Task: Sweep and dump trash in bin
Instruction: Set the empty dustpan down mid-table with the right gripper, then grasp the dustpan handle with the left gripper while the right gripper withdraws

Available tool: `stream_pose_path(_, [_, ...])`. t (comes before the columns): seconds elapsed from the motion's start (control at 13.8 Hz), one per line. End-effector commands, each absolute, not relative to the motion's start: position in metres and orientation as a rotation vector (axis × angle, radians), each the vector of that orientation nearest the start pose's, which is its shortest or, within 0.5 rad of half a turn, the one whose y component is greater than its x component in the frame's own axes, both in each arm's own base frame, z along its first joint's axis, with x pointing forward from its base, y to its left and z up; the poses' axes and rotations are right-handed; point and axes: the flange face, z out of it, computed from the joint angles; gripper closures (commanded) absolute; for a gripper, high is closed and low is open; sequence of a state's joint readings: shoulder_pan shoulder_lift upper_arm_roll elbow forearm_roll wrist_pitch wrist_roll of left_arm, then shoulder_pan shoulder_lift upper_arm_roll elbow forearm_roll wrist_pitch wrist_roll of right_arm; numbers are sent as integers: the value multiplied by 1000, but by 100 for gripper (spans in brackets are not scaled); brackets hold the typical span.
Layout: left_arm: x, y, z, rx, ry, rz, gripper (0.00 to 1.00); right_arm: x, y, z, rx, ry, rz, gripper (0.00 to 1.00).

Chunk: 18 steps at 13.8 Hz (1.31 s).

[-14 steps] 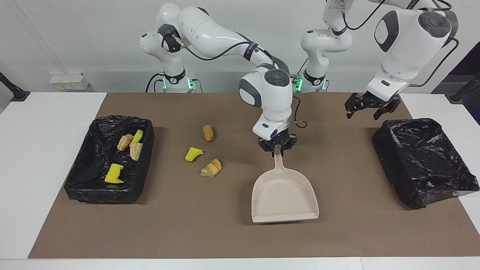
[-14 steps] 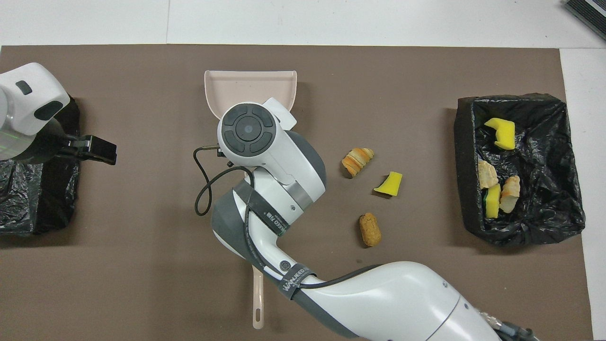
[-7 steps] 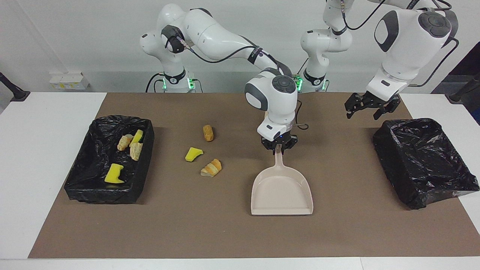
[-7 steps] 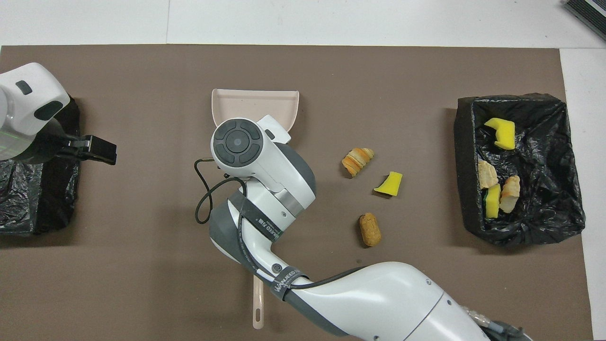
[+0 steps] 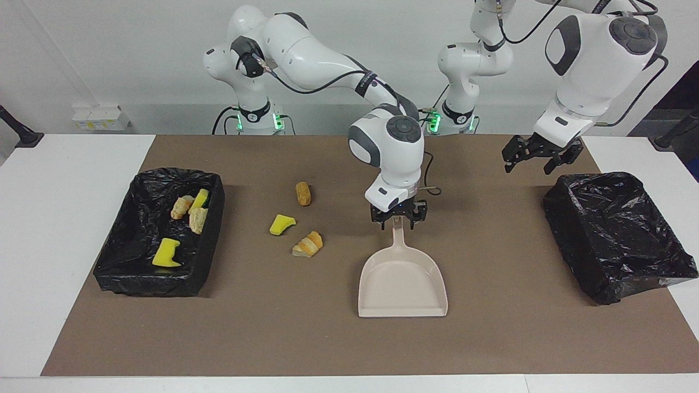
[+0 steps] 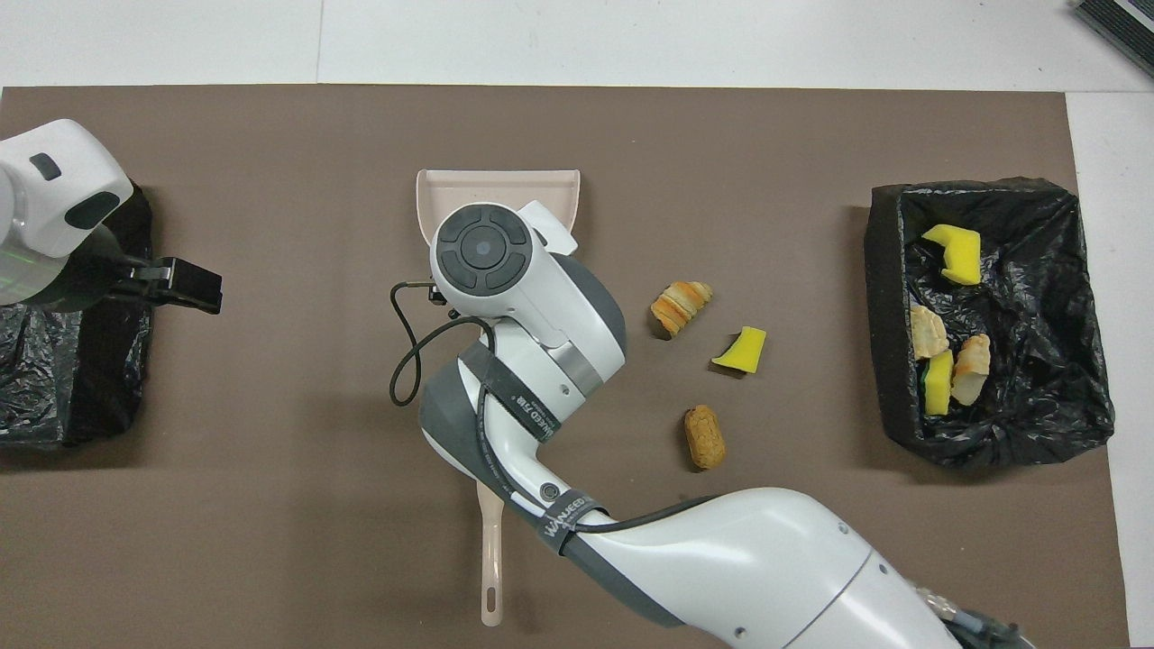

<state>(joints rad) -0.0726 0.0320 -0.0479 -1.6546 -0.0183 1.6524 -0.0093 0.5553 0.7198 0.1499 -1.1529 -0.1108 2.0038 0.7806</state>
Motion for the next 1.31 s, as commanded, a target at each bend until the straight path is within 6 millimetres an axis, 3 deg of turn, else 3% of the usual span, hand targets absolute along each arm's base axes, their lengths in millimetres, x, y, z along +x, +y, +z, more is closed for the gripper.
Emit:
stream_pose_path(0.0, [562,-70,575,-3134,190,67,0,631,397,461,-3001,212,-229,0])
stream_pose_path(0.22, [560,-75,576,-3141,204,61,0,647,301,531,-3027,300,-224,0])
stream_pose_path(0.36, [569,-82,578,-3147,211,-54,0,659,229,569,-3015,418,-271,0])
stream_pose_path(0.58, [579,-97,568,-3155,242,-104,0,646,149,618,-3068,386,-254,0])
stream_pose_path(0.65, [585,-101,563,-3168,232,-131,0,633,133,632,-3099,351,-201,0])
stream_pose_path(0.8, [597,-140,531,-3167,296,-117,0,608,102,654,-3139,317,-134,0])
stream_pose_path(0.94, [607,-176,497,-3168,280,-127,0,577,85,672,-3170,262,-102,0])
stream_pose_path(1.09, [610,-226,460,-3160,257,-156,0,546,77,684,-3171,266,-72,0])
stream_pose_path(1.23, [605,-259,440,-3161,266,-167,0,522,61,680,-3129,273,-26,0])
